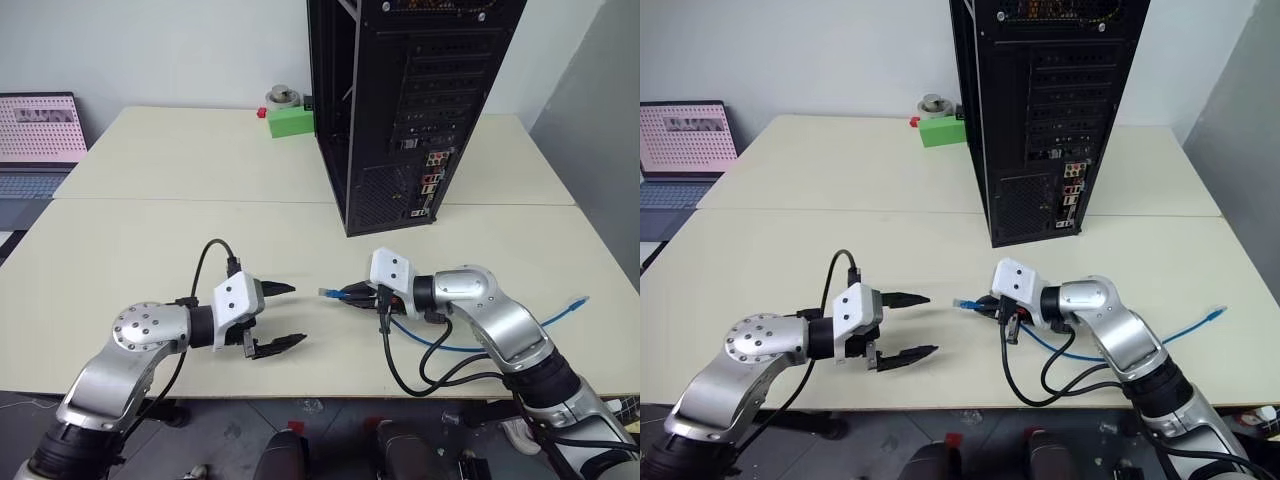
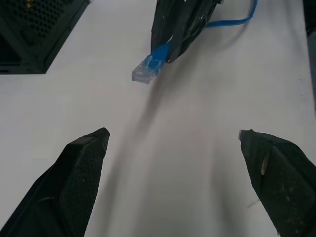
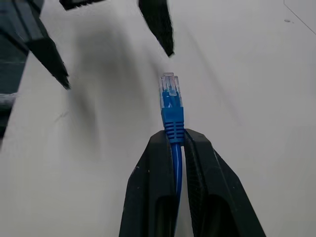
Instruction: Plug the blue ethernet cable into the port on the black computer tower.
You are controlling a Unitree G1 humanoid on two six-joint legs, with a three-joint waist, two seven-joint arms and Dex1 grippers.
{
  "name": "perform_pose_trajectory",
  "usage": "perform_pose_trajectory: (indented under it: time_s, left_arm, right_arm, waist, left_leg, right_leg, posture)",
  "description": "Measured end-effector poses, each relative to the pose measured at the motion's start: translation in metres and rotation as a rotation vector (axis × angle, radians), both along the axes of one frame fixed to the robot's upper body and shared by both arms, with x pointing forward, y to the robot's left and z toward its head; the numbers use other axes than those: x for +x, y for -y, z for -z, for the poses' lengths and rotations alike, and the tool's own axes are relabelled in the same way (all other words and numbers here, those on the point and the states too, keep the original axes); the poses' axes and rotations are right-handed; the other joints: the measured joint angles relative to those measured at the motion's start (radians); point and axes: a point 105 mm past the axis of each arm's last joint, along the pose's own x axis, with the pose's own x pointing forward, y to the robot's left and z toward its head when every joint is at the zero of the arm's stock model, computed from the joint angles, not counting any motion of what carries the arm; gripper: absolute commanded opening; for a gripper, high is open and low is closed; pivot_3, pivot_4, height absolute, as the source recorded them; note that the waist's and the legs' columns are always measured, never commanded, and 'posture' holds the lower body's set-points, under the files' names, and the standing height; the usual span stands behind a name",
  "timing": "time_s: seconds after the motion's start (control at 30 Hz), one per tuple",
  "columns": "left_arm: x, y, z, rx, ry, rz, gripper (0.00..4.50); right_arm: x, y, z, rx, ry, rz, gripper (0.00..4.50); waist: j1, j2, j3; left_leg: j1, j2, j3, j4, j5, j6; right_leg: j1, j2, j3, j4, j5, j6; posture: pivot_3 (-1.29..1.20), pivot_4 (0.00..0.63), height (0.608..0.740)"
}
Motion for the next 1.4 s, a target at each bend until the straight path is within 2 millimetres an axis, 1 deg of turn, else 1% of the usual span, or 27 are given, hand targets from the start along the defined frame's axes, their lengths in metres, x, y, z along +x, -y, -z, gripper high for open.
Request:
perform_pose_trajectory:
  time_s: [0.2,0.3,0.43,0.67,0.7,0.77,0.8,0.87,0.93,1.17,1.23,1.27,1.4]
  left_arm:
    - [0.009,0.015,-0.004,-0.027,-0.002,0.065,4.50]
    - [0.010,0.019,-0.001,-0.017,-0.013,0.096,4.50]
    - [0.013,0.018,0.001,0.010,-0.002,0.119,3.78]
    - [0.023,0.020,-0.003,0.014,0.021,0.124,2.14]
    - [0.023,0.020,-0.003,0.015,0.020,0.124,1.95]
    - [0.023,0.021,-0.003,0.014,0.018,0.131,1.40]
    - [0.022,0.021,-0.002,0.015,0.017,0.133,1.25]
    - [0.022,0.023,-0.002,0.014,0.014,0.139,0.74]
    - [0.021,0.025,0.000,0.012,0.009,0.148,0.37]
    - [0.021,0.027,0.001,0.020,0.009,0.151,0.32]
    - [0.021,0.027,0.002,0.026,0.018,0.153,0.32]
    - [0.021,0.027,0.002,0.029,0.023,0.155,0.32]
    - [0.023,0.028,0.003,0.043,0.067,0.157,0.32]
  right_arm:
    - [-0.001,-0.003,-0.002,-0.016,0.009,-0.026,0.05]
    - [-0.001,-0.003,-0.003,-0.023,0.015,-0.026,0.04]
    - [-0.001,-0.003,-0.002,-0.032,0.022,-0.029,0.04]
    - [-0.001,-0.003,-0.002,-0.038,0.022,-0.031,0.04]
    - [-0.001,-0.003,-0.002,-0.039,0.021,-0.032,0.04]
    - [-0.001,-0.003,-0.001,-0.044,0.021,-0.034,0.04]
    - [-0.001,-0.003,0.000,-0.047,0.021,-0.035,0.04]
    - [-0.002,-0.004,0.000,-0.050,0.021,-0.037,0.04]
    - [-0.001,-0.003,0.000,-0.056,0.027,-0.034,0.04]
    - [-0.001,-0.002,0.001,-0.071,0.030,-0.036,0.04]
    - [-0.001,-0.002,0.001,-0.073,0.031,-0.035,0.74]
    - [0.000,-0.002,0.001,-0.075,0.033,-0.034,0.90]
    - [-0.001,-0.002,0.000,-0.073,0.047,-0.047,1.84]
  waist:
    - [0.000,0.000,0.000]
    - [-0.001,0.000,0.000]
    - [0.000,0.000,0.000]
    - [0.000,0.000,0.000]
    - [0.000,0.000,0.000]
    - [0.000,0.000,0.000]
    - [0.000,0.000,0.000]
    - [0.000,0.000,0.000]
    - [0.000,0.000,0.000]
    - [0.000,0.000,0.000]
    - [0.000,0.000,0.000]
    - [0.000,0.000,0.000]
    - [0.001,0.000,0.000]
  left_leg:
    - [0.000,0.000,0.000,0.000,0.000,0.000]
    - [-0.001,0.000,0.000,0.000,0.000,0.000]
    - [-0.001,0.000,0.000,0.000,0.000,0.000]
    - [-0.001,0.000,0.000,0.001,0.000,0.000]
    - [-0.001,0.000,0.000,0.001,0.000,0.000]
    - [-0.001,0.000,0.000,0.001,0.000,0.000]
    - [-0.001,0.000,-0.001,0.001,0.000,0.000]
    - [-0.001,0.000,-0.001,0.001,0.000,0.000]
    - [-0.001,0.000,-0.001,0.001,0.000,0.000]
    - [-0.001,0.000,-0.001,0.001,0.000,0.000]
    - [-0.001,0.000,-0.001,0.001,0.000,0.000]
    - [-0.001,0.000,-0.001,0.001,0.000,0.000]
    - [-0.001,0.000,-0.001,0.001,0.000,0.000]
  right_leg:
    - [0.000,0.000,-0.001,0.000,0.000,0.000]
    - [0.000,0.000,-0.001,0.000,0.000,0.000]
    - [0.000,0.000,-0.001,0.000,0.000,0.000]
    - [0.000,0.000,-0.002,0.000,0.000,0.000]
    - [0.000,0.000,-0.002,0.000,0.000,0.000]
    - [0.000,0.000,-0.002,0.000,0.000,0.000]
    - [0.000,0.000,-0.002,0.000,0.000,0.000]
    - [0.000,0.000,-0.002,0.000,0.000,0.000]
    - [0.000,0.000,-0.002,0.000,0.000,0.000]
    - [0.000,0.000,-0.002,0.000,0.000,0.000]
    - [0.000,0.000,-0.002,0.000,0.000,0.000]
    - [0.000,0.000,-0.002,0.000,0.000,0.000]
    - [0.000,0.000,-0.003,0.000,0.000,0.000]
  posture:
    - [0.00,0.150,0.740]
    - [0.00,0.150,0.740]
    - [0.00,0.150,0.740]
    - [0.00,0.150,0.740]
    - [0.00,0.150,0.740]
    - [0.00,0.150,0.740]
    - [0.00,0.150,0.740]
    - [0.00,0.150,0.740]
    - [0.00,0.150,0.740]
    - [0.00,0.150,0.740]
    - [0.00,0.150,0.740]
    - [0.00,0.150,0.740]
    - [0.00,0.150,0.740]
